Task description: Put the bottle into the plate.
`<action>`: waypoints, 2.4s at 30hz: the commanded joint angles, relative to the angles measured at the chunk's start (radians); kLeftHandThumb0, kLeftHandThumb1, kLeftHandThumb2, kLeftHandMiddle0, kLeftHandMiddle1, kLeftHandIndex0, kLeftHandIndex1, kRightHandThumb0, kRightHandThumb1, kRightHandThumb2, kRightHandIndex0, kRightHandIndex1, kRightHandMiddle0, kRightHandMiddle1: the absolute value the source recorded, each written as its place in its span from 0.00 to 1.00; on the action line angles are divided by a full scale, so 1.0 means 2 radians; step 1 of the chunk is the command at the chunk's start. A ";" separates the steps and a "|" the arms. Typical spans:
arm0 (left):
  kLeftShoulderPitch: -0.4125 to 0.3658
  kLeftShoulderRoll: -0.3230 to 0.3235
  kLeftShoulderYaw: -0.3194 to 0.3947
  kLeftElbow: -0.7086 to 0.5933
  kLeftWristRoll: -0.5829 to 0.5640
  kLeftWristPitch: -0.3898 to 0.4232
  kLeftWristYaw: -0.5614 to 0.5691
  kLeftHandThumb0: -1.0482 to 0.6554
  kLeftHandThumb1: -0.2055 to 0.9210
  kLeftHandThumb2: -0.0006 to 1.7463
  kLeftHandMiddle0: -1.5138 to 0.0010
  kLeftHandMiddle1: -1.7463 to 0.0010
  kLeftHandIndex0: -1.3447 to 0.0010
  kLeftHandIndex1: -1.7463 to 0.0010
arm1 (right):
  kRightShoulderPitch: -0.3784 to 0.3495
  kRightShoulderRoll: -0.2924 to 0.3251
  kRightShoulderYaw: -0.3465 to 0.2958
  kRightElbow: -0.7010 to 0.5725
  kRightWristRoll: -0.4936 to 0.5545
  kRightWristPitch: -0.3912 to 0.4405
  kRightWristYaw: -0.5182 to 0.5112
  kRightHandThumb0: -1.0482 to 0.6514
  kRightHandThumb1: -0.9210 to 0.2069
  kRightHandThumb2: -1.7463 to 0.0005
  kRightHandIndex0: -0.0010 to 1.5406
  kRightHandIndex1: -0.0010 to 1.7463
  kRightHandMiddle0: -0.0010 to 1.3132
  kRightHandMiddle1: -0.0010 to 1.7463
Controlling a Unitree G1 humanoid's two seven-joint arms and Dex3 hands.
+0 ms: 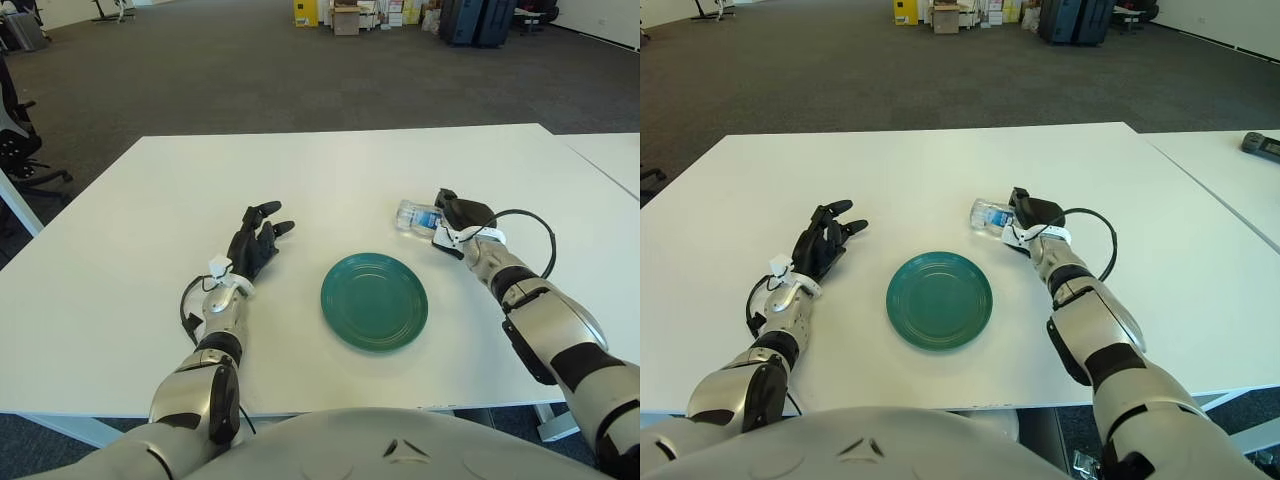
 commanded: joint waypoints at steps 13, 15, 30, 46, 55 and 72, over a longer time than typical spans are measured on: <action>0.041 0.004 -0.011 0.029 0.022 0.016 0.046 0.10 1.00 0.45 0.77 0.48 0.97 0.32 | 0.078 -0.058 -0.048 -0.272 0.008 -0.100 -0.054 0.62 0.75 0.09 0.52 0.99 0.43 1.00; 0.039 0.004 -0.014 0.031 0.027 0.018 0.055 0.11 1.00 0.46 0.78 0.51 0.97 0.33 | 0.093 -0.057 -0.050 -0.299 0.006 -0.100 -0.049 0.62 0.76 0.08 0.52 0.98 0.43 1.00; 0.037 0.000 -0.030 0.036 0.045 0.024 0.095 0.15 1.00 0.51 0.82 0.87 1.00 0.49 | 0.205 -0.048 -0.047 -0.513 -0.013 -0.084 0.025 0.62 0.80 0.06 0.55 0.98 0.46 1.00; 0.025 0.003 -0.046 0.042 0.059 0.040 0.118 0.15 1.00 0.53 0.84 0.93 1.00 0.55 | 0.259 -0.048 -0.044 -0.588 -0.034 -0.112 0.072 0.62 0.82 0.05 0.57 0.96 0.48 1.00; 0.024 0.004 -0.051 0.041 0.063 0.038 0.121 0.14 1.00 0.53 0.84 0.95 1.00 0.56 | 0.280 -0.048 -0.038 -0.606 -0.046 -0.114 0.092 0.62 0.83 0.05 0.58 0.94 0.48 1.00; 0.023 0.004 -0.053 0.042 0.061 0.036 0.118 0.14 1.00 0.53 0.84 0.96 1.00 0.55 | 0.294 -0.064 -0.042 -0.626 -0.010 -0.116 0.188 0.62 0.84 0.04 0.58 0.94 0.50 1.00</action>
